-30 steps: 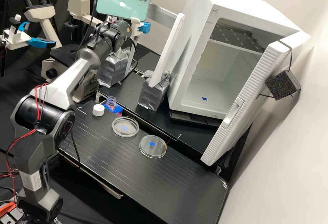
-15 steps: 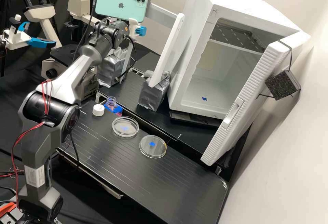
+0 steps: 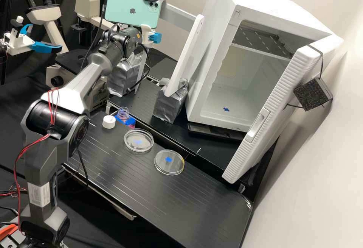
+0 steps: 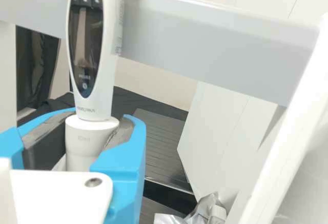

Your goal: Use the pipette

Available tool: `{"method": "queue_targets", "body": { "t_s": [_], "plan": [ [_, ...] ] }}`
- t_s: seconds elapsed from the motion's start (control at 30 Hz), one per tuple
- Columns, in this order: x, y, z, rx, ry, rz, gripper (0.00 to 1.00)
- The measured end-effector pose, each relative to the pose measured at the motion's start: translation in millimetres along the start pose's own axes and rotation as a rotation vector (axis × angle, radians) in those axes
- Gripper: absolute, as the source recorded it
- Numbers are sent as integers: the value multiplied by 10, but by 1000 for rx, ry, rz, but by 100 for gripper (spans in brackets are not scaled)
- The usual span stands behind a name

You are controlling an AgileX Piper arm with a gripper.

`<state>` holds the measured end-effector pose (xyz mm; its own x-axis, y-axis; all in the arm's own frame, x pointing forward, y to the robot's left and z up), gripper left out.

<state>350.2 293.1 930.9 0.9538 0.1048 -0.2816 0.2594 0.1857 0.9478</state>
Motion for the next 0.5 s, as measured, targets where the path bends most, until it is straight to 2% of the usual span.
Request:
{"method": "queue_targets", "body": {
  "t_s": [0.43,0.5],
  "plan": [
    [-63,-114,64,-10,49,45,100],
    [-69,-147,81,0,62,51,100]
  ]
}}
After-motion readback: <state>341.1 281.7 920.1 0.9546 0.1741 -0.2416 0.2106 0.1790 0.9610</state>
